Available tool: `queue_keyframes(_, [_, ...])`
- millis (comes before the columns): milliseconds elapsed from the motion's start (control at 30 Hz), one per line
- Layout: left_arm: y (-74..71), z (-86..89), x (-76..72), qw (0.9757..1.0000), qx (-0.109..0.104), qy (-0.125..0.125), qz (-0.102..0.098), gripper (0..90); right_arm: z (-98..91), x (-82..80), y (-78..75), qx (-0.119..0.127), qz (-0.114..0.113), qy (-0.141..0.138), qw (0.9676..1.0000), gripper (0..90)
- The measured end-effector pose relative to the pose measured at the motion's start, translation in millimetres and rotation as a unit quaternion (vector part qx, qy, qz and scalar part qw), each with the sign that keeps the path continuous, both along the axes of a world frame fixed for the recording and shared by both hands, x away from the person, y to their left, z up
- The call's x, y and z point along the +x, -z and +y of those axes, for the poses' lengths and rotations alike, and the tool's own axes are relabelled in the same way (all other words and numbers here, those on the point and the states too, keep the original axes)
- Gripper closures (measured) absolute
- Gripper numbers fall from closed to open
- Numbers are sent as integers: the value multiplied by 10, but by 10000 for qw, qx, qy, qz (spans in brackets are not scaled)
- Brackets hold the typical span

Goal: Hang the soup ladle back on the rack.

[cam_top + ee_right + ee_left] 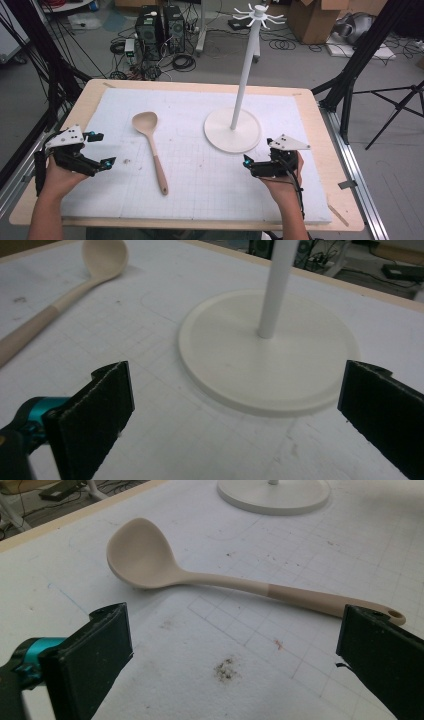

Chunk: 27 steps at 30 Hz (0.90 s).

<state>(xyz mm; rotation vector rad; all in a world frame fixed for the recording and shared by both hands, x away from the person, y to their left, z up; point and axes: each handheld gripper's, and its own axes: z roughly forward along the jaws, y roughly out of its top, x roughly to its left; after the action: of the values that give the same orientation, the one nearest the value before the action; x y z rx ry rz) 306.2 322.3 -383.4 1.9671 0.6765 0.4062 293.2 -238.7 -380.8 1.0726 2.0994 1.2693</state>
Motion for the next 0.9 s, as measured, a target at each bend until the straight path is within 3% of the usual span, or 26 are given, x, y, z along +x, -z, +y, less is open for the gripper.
queue_keyframes(333, [-7, 165, -68, 10000, -21, -33, 56, 17, 466, 174, -124, -72, -1, -413, 9991, 1])
queue_keyframes(400, [-16, 181, -82, 10000, -39, -40, 43, 17, 503, 183, -131, -57, 36, -454, 9989, 1])
queue_keyframes(467, [-27, 199, -97, 10000, -50, -31, 20, 17, 680, 228, -151, -79, 129, -614, 9980, 1])
queue_keyframes(700, [-33, 218, -102, 10000, -55, -32, 25, 17, 1001, 326, -174, -21, 199, -850, 9962, 2])
queue_keyframes(900, [-25, 195, -92, 10000, -29, 4, 45, 17, 1424, 458, -147, -283, 391, -1163, 9920, 1])
